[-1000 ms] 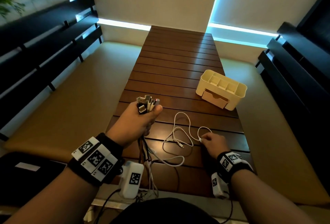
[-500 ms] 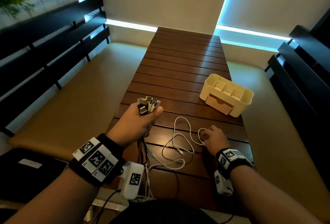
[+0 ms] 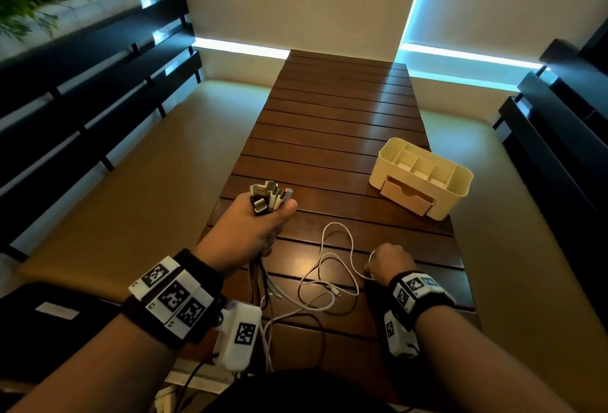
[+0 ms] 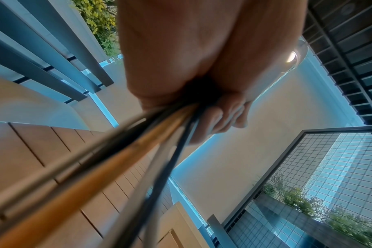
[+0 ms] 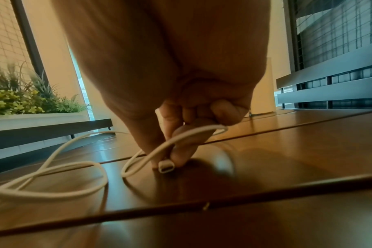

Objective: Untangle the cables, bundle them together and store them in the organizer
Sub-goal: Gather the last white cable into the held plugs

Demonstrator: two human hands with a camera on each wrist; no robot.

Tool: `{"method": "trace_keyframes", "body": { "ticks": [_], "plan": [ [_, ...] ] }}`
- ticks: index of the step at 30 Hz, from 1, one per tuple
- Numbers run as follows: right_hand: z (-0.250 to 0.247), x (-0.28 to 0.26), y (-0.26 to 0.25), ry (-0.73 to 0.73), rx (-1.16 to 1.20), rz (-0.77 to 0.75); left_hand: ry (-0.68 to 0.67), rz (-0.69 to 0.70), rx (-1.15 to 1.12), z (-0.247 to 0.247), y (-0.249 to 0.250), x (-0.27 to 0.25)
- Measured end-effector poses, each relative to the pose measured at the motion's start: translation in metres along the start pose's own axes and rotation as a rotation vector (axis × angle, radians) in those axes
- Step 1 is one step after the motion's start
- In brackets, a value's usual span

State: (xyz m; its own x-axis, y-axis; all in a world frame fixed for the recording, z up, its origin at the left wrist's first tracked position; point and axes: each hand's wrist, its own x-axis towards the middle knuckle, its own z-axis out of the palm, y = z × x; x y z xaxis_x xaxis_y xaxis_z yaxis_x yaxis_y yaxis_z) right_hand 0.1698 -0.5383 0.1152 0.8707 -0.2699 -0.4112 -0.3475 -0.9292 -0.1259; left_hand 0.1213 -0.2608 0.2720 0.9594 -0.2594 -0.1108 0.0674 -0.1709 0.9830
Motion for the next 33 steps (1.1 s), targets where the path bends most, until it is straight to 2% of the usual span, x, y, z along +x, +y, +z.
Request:
{"method": "trace_keyframes", "body": {
  "ticks": [4,9,12,17,21,23,25,30,33],
  "plan": [
    [-0.007,-0.007,-0.001,0.036,0.076,0.02,-0.014,0.003,-0.007,-0.001,0.0,0.004],
    [-0.023,-0.016,-0.001,0.203,0.421,-0.075,-0.028,0.008,-0.031,-0.004,-0.003,0.006],
    [-0.034,-0.024,-0.008,0.163,0.546,-0.116,-0.054,0.01,-0.044,-0.002,-0.002,0.005],
    [-0.061,-0.063,-0.027,0.022,1.012,-0.222,-0.092,0.029,-0.049,-0.004,0.0,0.001],
    [-0.078,-0.09,-0.04,-0.08,1.244,-0.287,-0.11,0.026,-0.08,-0.005,-0.001,-0.002],
    [-0.081,-0.101,-0.044,-0.05,1.183,-0.332,-0.12,0.036,-0.105,-0.004,-0.002,-0.003],
    [-0.08,-0.111,-0.048,0.02,1.027,-0.376,-0.108,0.043,-0.132,-0.003,-0.003,-0.004],
    [-0.067,-0.122,-0.058,0.268,0.714,-0.322,-0.058,0.043,-0.182,-0.003,-0.005,-0.008],
    [-0.058,-0.126,-0.06,0.428,0.603,-0.316,-0.035,0.038,-0.226,-0.005,-0.007,-0.009]
  ]
}}
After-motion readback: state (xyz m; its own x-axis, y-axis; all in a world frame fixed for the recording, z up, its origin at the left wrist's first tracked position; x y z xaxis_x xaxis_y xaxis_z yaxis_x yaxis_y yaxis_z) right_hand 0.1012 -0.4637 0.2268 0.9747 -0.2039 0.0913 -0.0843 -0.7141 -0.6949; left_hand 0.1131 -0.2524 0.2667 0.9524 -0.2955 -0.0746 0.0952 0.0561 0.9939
